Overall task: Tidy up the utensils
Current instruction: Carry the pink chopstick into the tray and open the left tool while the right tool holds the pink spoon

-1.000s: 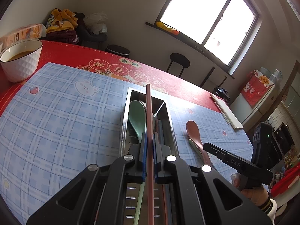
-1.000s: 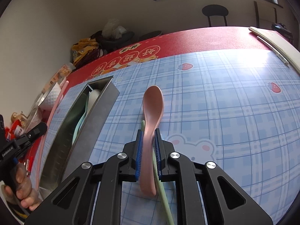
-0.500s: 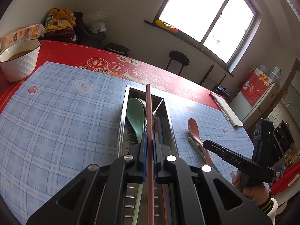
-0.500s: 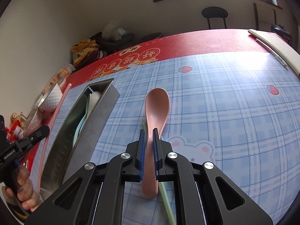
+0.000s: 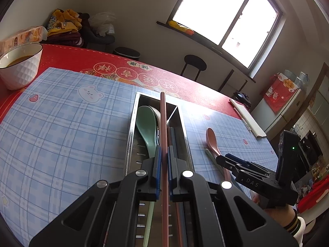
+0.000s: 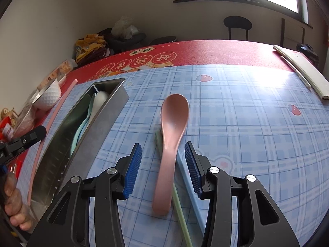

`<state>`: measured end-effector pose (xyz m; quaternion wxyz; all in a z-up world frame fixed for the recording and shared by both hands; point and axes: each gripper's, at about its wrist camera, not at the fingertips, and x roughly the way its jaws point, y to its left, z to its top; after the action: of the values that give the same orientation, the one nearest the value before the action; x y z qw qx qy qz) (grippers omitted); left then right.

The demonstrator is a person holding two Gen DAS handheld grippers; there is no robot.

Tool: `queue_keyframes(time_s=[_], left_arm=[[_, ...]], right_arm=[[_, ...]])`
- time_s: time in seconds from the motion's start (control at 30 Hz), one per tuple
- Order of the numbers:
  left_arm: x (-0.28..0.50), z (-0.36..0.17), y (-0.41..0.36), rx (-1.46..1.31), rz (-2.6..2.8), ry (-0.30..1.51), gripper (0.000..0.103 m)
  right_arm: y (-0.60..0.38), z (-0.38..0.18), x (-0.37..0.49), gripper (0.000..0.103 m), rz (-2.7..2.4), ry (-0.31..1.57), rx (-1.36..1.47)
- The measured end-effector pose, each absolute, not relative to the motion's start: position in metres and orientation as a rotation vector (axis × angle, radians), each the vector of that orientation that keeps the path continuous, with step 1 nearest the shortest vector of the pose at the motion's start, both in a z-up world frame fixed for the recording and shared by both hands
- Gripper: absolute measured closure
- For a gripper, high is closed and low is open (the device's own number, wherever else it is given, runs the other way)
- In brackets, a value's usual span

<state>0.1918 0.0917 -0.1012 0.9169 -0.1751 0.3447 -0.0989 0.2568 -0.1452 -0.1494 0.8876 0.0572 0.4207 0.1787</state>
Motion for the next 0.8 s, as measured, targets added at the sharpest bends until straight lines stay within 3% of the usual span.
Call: queue_keyframes(time_s=[0.23,0.5,0.57,0.8], left_arm=[[0.194,-0.103,0.090,-0.357,-0.206,0.718,0.097],[0.195,-0.105,0.088,-0.354,-0.213,0.720,0.097],[0.196,-0.106,0.087,-0.354,-0.213,0.722,0.097],[0.195,-0.106,0.088,-0.358,-0.216,0.719,0.097]], right_arm=[[-0.142,-0.153,0.259,0.080,0.346,0.889,0.093],[-0.124,-0.152,0.257,0.080,0.290,0.879,-0.047],[-0.121,-0.152,0.256,0.087,0.281,0.873,-0.075],[-0.140,-0.143,0.252,0.088,0.326,0.814,0.050]])
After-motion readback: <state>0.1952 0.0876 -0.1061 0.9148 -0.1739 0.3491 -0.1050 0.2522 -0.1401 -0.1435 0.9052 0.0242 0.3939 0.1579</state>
